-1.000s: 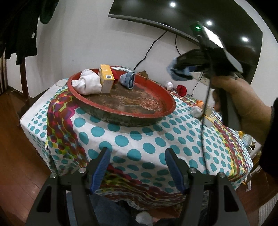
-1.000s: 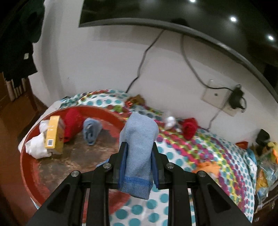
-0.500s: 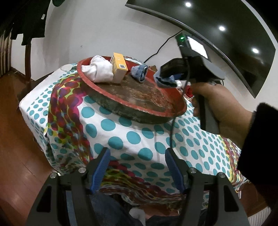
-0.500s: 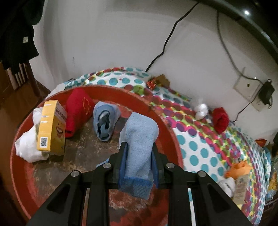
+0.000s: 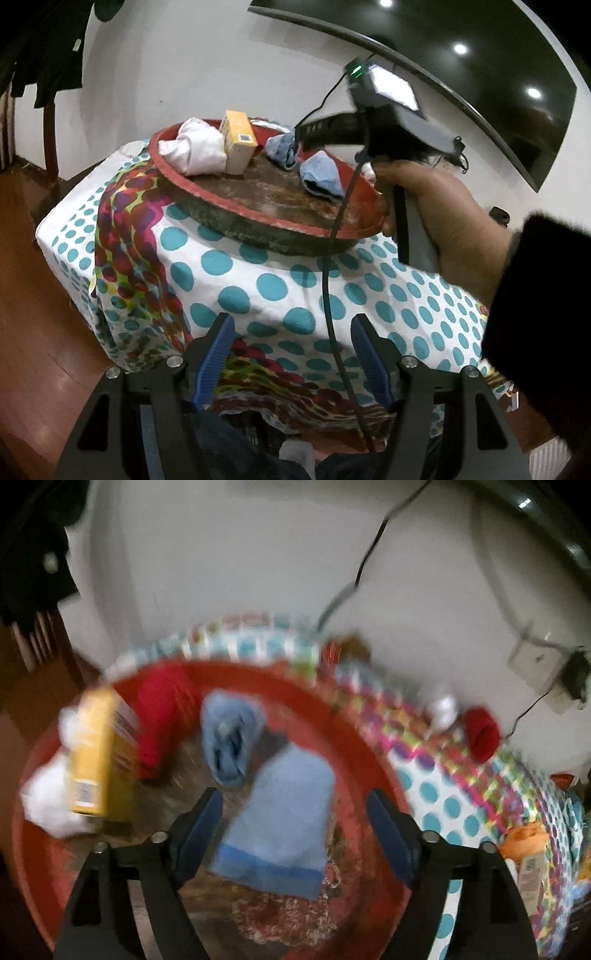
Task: Organize objects
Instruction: 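Reach the left gripper to the dark red medicine box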
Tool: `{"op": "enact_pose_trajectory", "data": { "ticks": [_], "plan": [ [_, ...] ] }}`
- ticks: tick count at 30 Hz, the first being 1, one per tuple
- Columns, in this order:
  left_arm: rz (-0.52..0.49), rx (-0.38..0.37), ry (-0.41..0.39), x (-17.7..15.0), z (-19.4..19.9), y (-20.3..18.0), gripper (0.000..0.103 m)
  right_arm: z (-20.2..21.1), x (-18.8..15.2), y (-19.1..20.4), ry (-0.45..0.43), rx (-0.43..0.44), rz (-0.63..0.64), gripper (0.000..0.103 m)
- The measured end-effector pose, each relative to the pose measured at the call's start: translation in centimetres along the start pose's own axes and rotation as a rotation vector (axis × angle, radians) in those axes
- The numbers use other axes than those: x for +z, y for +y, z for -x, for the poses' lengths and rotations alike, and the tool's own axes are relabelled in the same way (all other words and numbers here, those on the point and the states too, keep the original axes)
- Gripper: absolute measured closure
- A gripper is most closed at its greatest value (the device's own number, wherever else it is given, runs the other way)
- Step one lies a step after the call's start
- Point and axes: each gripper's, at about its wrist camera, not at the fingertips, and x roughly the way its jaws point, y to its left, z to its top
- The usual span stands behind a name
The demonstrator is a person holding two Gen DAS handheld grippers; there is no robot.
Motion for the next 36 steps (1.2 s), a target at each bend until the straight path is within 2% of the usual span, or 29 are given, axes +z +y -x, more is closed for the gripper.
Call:
{"op": "enact_pose_trajectory", "data": {
  "ticks": [1, 2, 5, 7, 11, 13, 16, 19, 23, 26, 36],
  "plan": [
    [-0.007, -0.004, -0.011, 0.0, 0.2, -0.2, 0.036, 1.7, -0.4, -0.4, -0.051, 0.043, -0.028, 0.014],
    [-0.022, -0.004, -0.034, -0.1, 0.5, -0.6, 0.036, 3.1, -0.7, -0.8, -0.083, 0.066, -0.05, 0.01],
    [-0.081, -0.002, -0.106, -0.6, 1.1, -1.6, 0.035, 7.1, -2.1, -3.0, -0.185, 0.094, -0.109, 0.001],
    [-0.128, 0.003, -0.148, -1.2, 1.4, -2.2, 0.034, 9.3, -3.4, -5.2, -0.246, 0.112, -0.139, 0.0],
    [-0.211, -0.056, -0.204, -2.0, 3.2, -4.3, 0.034, 11.8, -6.7, -10.1, -0.295, -0.023, -0.118, 0.0],
    [-0.262, -0.052, -0.221, -2.2, 4.0, -5.5, 0.034, 12.2, -8.2, -12.7, -0.301, -0.041, -0.134, 0.0],
    [-0.299, -0.037, -0.19, -2.1, 4.2, -7.0, 0.034, 11.6, -10.9, -17.6, -0.277, -0.142, -0.17, 0.0],
    [-0.321, -0.008, -0.152, -2.2, 3.5, -8.3, 0.034, 10.4, -13.5, -21.5, -0.224, -0.184, -0.217, 0.0],
    [-0.323, -0.007, -0.089, -2.5, 2.1, -10.1, 0.034, 10.1, -15.8, -24.8, -0.229, -0.149, -0.31, 0.0],
    [-0.314, -0.006, -0.049, -2.8, 1.2, -10.8, 0.034, 10.2, -16.6, -27.1, -0.248, -0.085, -0.405, 0.0],
    [-0.323, 0.036, 0.02, -3.1, -1.2, -12.3, 0.034, 8.8, -18.4, -30.9, -0.178, -0.003, -0.629, 0.0]
  ]
}}
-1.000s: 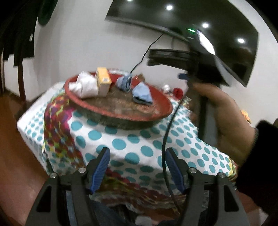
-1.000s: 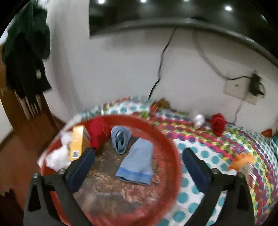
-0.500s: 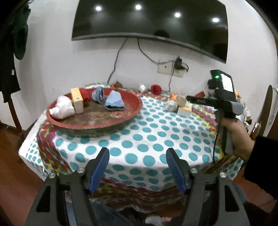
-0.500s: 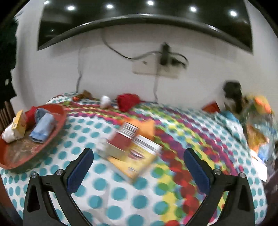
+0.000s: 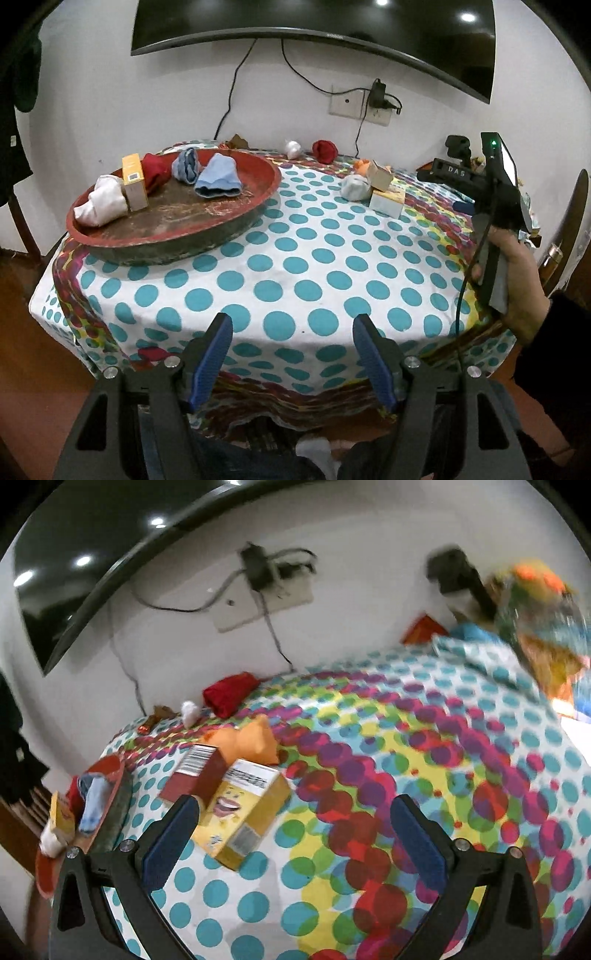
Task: Organize objects
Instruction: 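Reach the left gripper to the dark red medicine box, then grasp the dark red medicine box with the left gripper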
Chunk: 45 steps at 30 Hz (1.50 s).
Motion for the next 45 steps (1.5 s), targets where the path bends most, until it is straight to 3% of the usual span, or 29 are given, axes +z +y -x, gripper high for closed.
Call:
{"op": "enact_pose_trajectory", "data": {
  "ticks": [8, 14, 20, 28, 38, 40, 41, 45],
  "plan": [
    [-0.037, -0.035, 0.028, 1.7, -1.7, -2.2, 0.034, 0.1, -0.1, -1.0, -0.004, 0.005, -0.048, 0.0],
    [-0.053, -0.078, 0.058, 6.5, -5.6, -4.7, 0.034, 1.7, -0.2, -3.3, -0.093, -0.093, -0.172, 0.0],
    [-0.093, -0.1, 0.061, 10.8, -9.7, -7.3, 0.034, 1.1, 0.0, -4.7, -0.077, -0.125, -0.237, 0.0],
    [-0.234, -0.051, 0.044, 15.2, -14.5, -11.2, 0.034, 1.1, 0.0, -4.9, -0.079, -0.127, -0.245, 0.0],
    [-0.305, 0.043, 0.063, 17.9, -21.0, -14.2, 0.034, 0.8, 0.1, -4.9, -0.07, -0.127, -0.243, 0.0],
    [-0.308, 0.05, 0.075, 18.1, -21.8, -14.4, 0.045, 0.7, 0.1, -4.9, -0.07, -0.127, -0.243, 0.0],
    [-0.303, 0.059, 0.1, 18.1, -22.4, -14.4, 0.073, 0.8, 0.1, -4.9, -0.07, -0.128, -0.242, 0.0],
    [-0.3, 0.045, 0.104, 18.1, -22.5, -14.4, 0.074, 0.6, 0.1, -4.8, -0.065, -0.128, -0.236, 0.0]
  ]
}}
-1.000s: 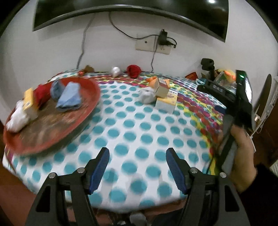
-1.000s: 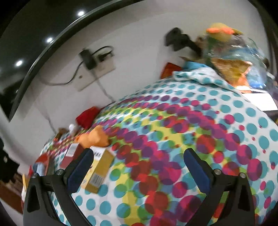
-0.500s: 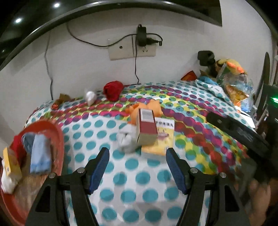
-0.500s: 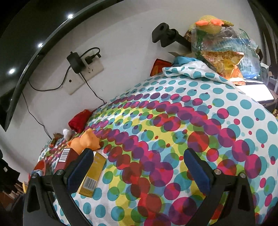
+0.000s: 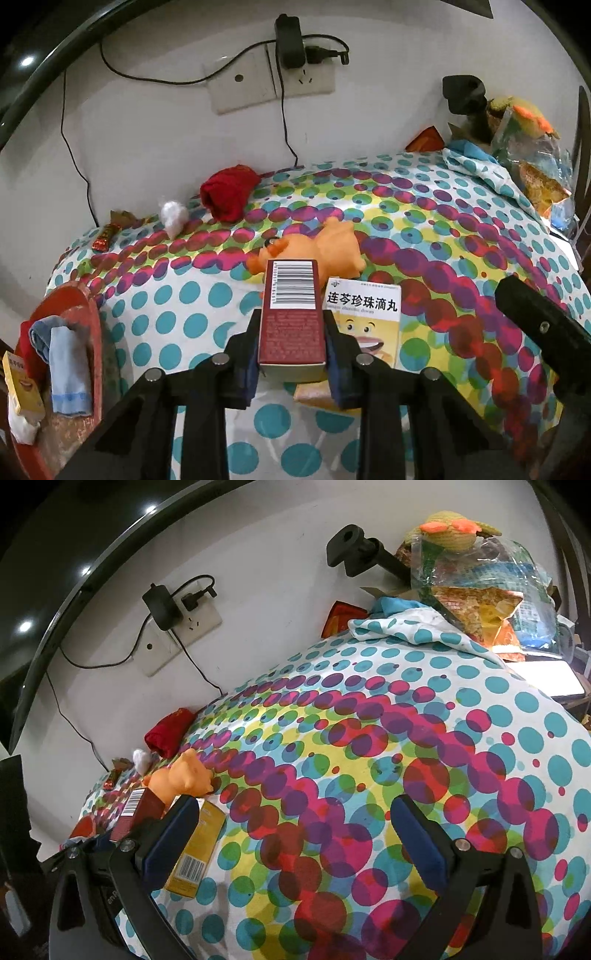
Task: Organize objects
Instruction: 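Grasp the dark red medicine box with the left gripper, then carry the dark red box into the red tray and release it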
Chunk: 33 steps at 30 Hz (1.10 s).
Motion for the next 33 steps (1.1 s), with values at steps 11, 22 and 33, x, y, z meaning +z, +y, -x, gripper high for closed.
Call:
{"op": "enact_pose_trajectory", "data": {
  "ticks": [11, 22, 33],
  "plan": [
    [0.016, 0.018, -0.073, 0.3, 3.6, 1.0, 0.074, -0.2, -0.1, 0.0, 0.006, 0.0, 0.004, 0.0],
    [0.121, 0.052, -0.102, -1.2, 8.8, 6.5, 0.074, -0.5, -0.1, 0.0, 0.03, 0.001, 0.012, 0.0],
    [0.223, 0.153, -0.069, -6.5, 12.7, 15.8, 0.074, -0.7, -0.2, 0.1, 0.043, -0.001, 0.015, 0.0]
  ]
}}
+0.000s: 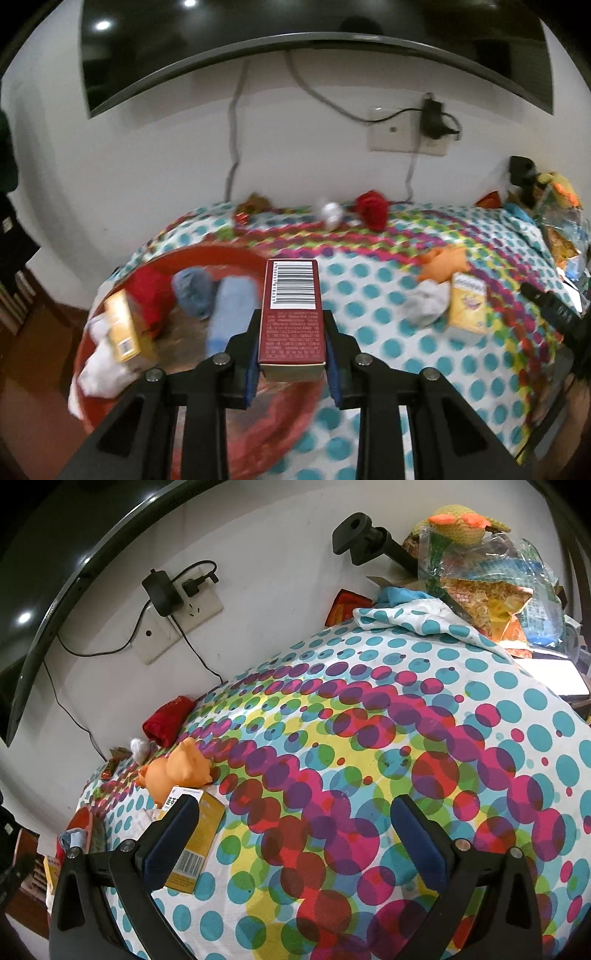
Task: Organize objects
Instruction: 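Carry the dark red box into the red tray and release it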
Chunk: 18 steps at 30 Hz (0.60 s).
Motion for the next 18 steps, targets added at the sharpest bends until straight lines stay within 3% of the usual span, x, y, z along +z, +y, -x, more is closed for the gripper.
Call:
{"op": "enact_pose_trajectory", "data": {
  "ticks": [12, 18],
  "plan": [
    [0.151, 0.116, 0.068, -6.3, 1.1, 10.5, 0.074, -0.2, 0.0, 0.3, 0.014, 0.009, 0.009, 0.0],
    [0.223, 0.157, 0.098, -7.7, 0.3, 13.7, 0.074, -0.3, 0.0, 0.3, 0.016, 0.007, 0.009, 0.0]
  ]
}}
